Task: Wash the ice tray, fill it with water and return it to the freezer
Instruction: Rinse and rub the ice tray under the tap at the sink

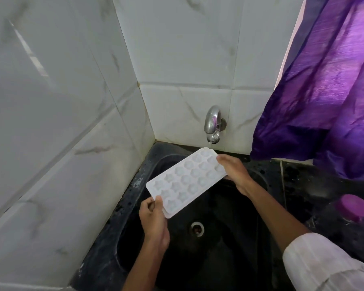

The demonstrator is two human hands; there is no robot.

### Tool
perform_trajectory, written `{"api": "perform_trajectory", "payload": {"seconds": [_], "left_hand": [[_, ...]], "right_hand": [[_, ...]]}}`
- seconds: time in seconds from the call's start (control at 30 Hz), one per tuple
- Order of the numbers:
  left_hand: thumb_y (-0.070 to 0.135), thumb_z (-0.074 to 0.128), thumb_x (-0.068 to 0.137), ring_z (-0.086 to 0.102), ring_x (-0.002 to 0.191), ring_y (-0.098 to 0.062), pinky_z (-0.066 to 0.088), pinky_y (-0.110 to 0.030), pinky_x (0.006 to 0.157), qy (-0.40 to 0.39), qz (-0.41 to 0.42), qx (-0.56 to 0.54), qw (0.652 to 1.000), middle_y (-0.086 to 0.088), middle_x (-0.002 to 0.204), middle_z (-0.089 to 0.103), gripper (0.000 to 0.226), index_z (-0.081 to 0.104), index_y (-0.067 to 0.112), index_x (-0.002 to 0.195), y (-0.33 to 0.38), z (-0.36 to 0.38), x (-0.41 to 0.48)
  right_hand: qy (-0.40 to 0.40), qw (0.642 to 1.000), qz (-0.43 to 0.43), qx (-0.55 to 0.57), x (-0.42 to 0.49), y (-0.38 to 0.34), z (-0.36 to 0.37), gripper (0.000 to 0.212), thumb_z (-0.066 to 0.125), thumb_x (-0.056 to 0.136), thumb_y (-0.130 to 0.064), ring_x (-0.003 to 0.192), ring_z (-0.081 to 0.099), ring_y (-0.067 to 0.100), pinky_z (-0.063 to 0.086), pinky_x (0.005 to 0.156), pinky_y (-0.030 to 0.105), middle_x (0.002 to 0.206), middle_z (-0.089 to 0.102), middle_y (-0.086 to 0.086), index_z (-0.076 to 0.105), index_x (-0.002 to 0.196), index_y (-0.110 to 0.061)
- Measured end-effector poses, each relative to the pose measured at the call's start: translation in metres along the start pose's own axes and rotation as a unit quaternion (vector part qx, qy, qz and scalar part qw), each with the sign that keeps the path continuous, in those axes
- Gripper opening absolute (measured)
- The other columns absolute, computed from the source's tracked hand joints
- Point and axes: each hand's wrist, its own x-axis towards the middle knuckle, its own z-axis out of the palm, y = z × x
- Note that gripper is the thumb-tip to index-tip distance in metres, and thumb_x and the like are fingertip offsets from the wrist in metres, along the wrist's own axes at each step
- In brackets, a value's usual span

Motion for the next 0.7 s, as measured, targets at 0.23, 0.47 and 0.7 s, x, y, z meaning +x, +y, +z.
{"api": "perform_trajectory", "payload": {"seconds": [0.23,0.47,0.7], "left_hand": [[0.01,0.05,0.103,0.07,0.085,-0.018,0.057,-0.023,0.058,-0.014,-0.028,0.001,1.0,-0.008,0.099,0.069,0.018,0.053,-0.001,0.118,0.003,-0.008,0.007],[0.011,0.051,0.103,0.069,0.085,-0.017,0.055,-0.031,0.069,-0.049,-0.003,0.022,0.999,-0.007,0.097,0.07,0.008,0.052,0.004,0.108,0.011,-0.004,0.007],[0.011,0.052,0.103,0.07,0.084,-0.017,0.053,-0.03,0.068,-0.038,0.0,0.008,0.999,-0.005,0.095,0.07,0.004,0.053,0.011,0.098,0.016,-0.003,0.013]], "right_hand": [[-0.017,0.998,0.018,-0.055,0.012,-0.001,0.001,0.017,0.06,0.094,-0.02,0.094,0.071,0.016,0.059,0.086,0.039,0.102,0.074,-0.001,0.071,0.106,-0.025],[0.068,0.992,0.025,-0.101,0.021,-0.01,0.018,0.018,0.071,0.086,-0.027,0.072,0.063,0.01,0.045,0.058,0.022,0.09,0.067,-0.002,0.066,0.099,-0.016],[0.057,0.995,0.046,-0.065,0.03,-0.024,0.023,0.013,0.074,0.084,-0.023,0.079,0.065,0.016,0.052,0.067,0.027,0.096,0.07,0.003,0.067,0.093,-0.017]]}}
